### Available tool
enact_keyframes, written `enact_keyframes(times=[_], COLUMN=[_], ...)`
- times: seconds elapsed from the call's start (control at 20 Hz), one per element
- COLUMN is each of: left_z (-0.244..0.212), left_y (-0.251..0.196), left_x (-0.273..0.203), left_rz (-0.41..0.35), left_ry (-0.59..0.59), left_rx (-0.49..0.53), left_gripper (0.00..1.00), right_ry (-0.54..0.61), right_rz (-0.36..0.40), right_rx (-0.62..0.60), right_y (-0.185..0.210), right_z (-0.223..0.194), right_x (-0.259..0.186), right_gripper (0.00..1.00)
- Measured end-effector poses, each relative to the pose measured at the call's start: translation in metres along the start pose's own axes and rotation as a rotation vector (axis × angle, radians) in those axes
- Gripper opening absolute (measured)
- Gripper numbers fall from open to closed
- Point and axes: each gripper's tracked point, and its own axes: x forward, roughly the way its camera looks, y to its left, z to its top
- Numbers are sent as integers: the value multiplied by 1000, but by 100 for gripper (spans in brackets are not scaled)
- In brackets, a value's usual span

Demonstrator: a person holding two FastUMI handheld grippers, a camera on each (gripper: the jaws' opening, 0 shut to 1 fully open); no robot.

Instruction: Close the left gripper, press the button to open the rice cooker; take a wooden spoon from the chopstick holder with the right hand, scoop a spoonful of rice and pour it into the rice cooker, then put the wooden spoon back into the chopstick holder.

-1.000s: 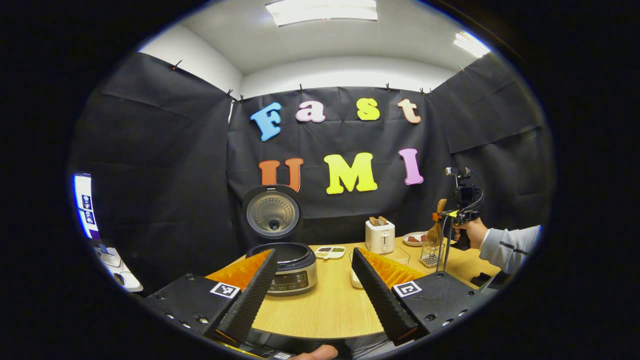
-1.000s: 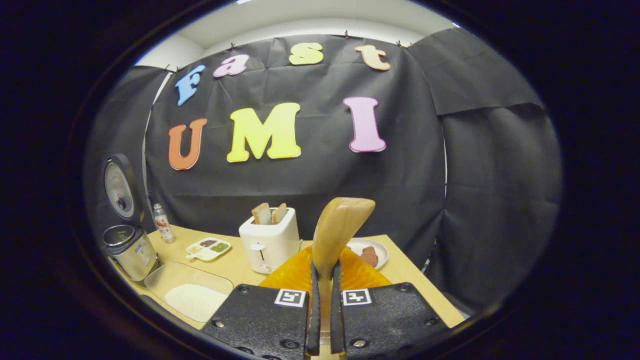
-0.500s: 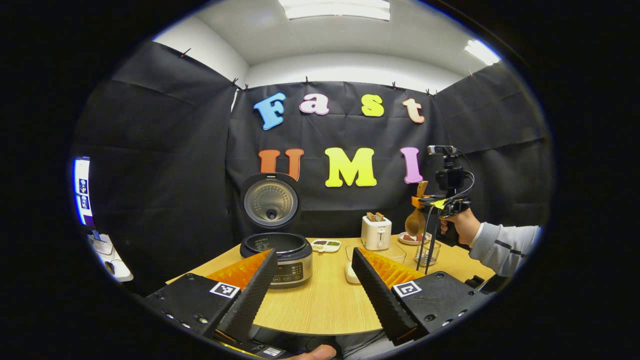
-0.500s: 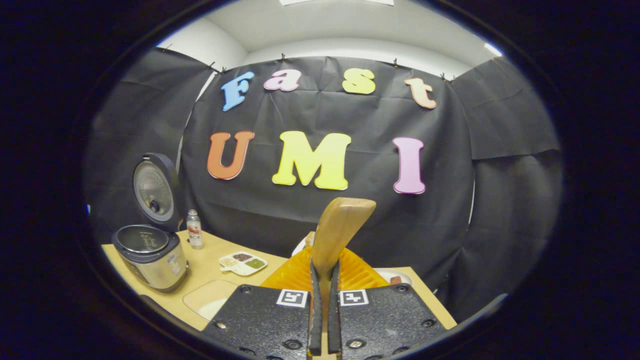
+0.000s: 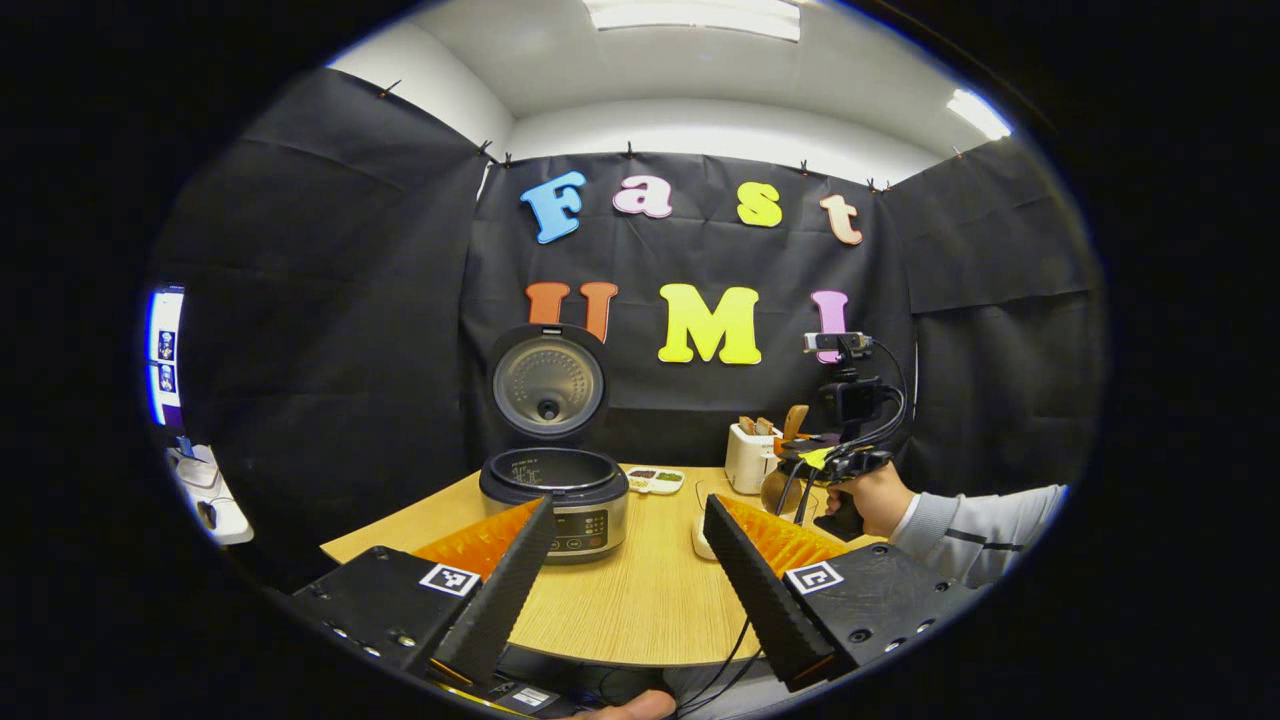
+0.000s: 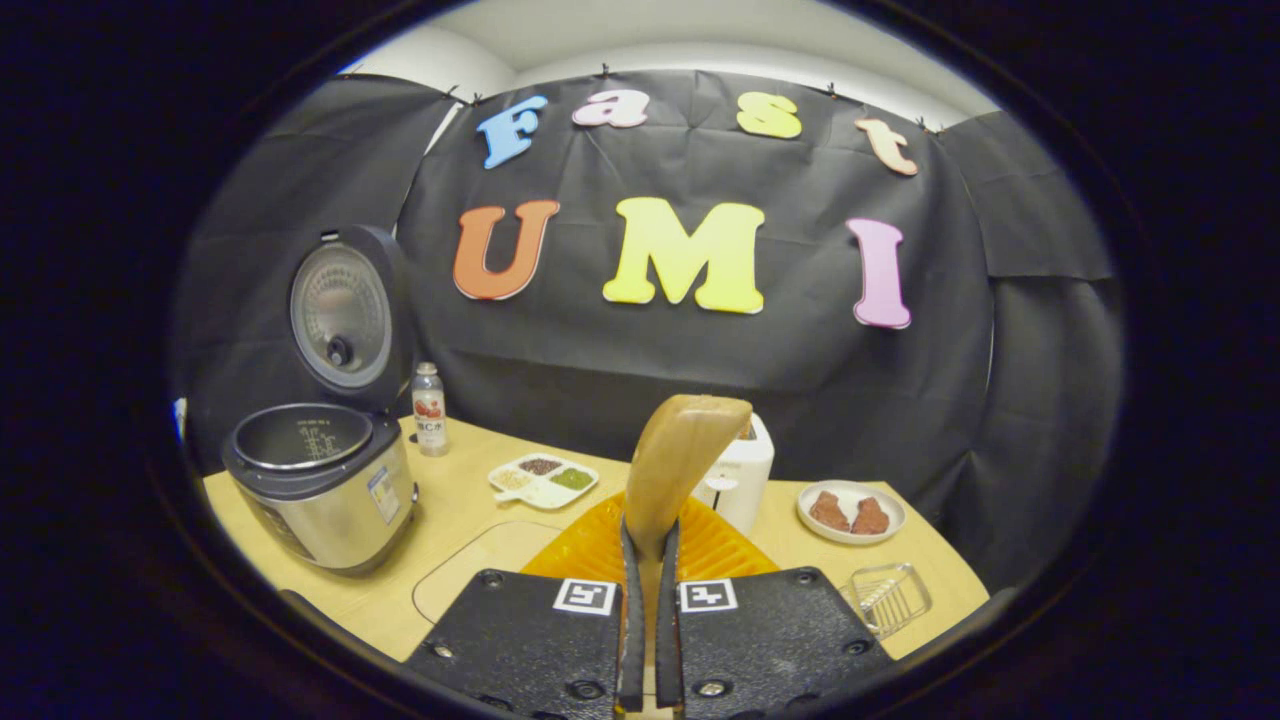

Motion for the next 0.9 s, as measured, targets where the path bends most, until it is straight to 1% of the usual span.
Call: enact_keyframes(times=[0.1, 0.2, 0.25, 0.35, 0.4, 0.45, 0.5, 0.6, 0.75, 0.8, 0.85, 0.9], left_z=[-3, -3, -1, -4, -4, -6, -10, -11, -11, -11, -12, -13], left_y=[-1, 3, 6, 9, 10, 9, 8, 10, 7, 6, 5, 5], left_x=[2, 3, 3, 4, 4, 5, 6, 6, 5, 6, 6, 8], left_rz=[-7, 6, 18, 34, 34, 32, 29, 31, 24, 21, 18, 22], left_ry=[6, 4, -2, 1, -1, 4, 15, 19, 15, 15, 18, 20], left_rx=[-10, -12, -14, -26, -36, -46, -54, -57, -50, -48, -43, -37], left_gripper=[96, 95, 95, 95, 95, 95, 95, 95, 95, 95, 94, 94], right_ry=[24, 80, 110, 150, 182, 215, 237, 260, 310, 326, 343, 367], right_rz=[-40, -111, -102, -9, 70, 122, 144, 176, 247, 217, 197, 198], right_rx=[-4, 11, 63, 194, 259, 305, 335, 385, 540, 621, 721, 806], right_y=[-4, -14, -7, 24, 46, 59, 63, 61, 57, 44, 34, 29], right_z=[-16, -41, -50, -53, -54, -55, -55, -55, -58, -61, -66, -67], right_x=[8, 14, 12, 4, -1, -6, -9, -6, -2, 2, 6, 12], right_gripper=[10, 10, 10, 10, 10, 10, 10, 10, 10, 7, 7, 10])
